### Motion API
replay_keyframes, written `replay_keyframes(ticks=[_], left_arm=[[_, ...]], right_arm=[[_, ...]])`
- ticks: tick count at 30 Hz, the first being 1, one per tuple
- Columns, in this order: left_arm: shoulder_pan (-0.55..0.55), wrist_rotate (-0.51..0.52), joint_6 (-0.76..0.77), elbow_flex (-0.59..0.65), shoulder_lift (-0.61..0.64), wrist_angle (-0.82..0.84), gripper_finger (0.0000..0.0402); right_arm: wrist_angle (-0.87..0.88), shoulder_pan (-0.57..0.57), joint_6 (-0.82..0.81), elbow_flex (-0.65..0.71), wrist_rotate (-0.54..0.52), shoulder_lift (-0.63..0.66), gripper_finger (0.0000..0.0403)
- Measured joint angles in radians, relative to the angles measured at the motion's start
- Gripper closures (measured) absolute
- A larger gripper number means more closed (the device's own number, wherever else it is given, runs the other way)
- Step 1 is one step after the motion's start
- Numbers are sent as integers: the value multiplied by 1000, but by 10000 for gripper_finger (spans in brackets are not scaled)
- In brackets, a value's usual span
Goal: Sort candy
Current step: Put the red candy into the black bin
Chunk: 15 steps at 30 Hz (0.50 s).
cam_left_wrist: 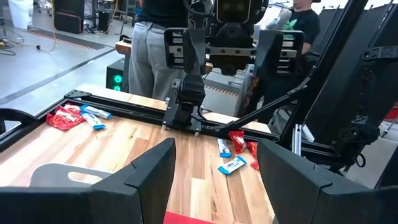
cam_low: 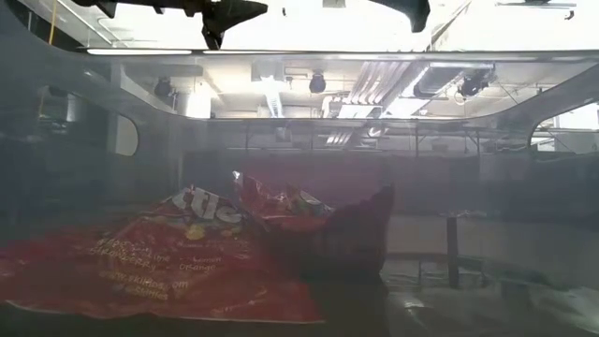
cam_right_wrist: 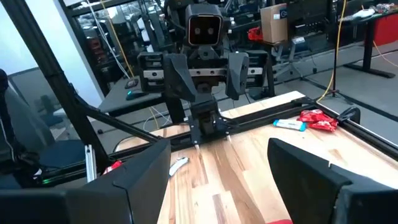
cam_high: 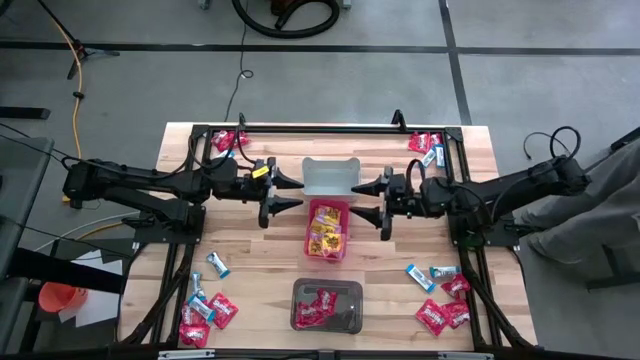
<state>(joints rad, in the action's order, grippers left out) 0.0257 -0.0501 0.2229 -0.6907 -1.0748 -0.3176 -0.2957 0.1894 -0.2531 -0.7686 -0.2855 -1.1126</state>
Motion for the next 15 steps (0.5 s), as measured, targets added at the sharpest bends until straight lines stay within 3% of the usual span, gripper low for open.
replay_keyframes(ticks=[11,13,15], left_arm=[[-1,24,26,0,0,0,188],[-1,95,90,0,0,3,188],[8,229,156,-1,0,26,188]], right_arm=[[-2,0,-3,-3,0,1,139],[-2,0,-9,-3,0,1,139],[-1,0,-9,-3,0,1,139]])
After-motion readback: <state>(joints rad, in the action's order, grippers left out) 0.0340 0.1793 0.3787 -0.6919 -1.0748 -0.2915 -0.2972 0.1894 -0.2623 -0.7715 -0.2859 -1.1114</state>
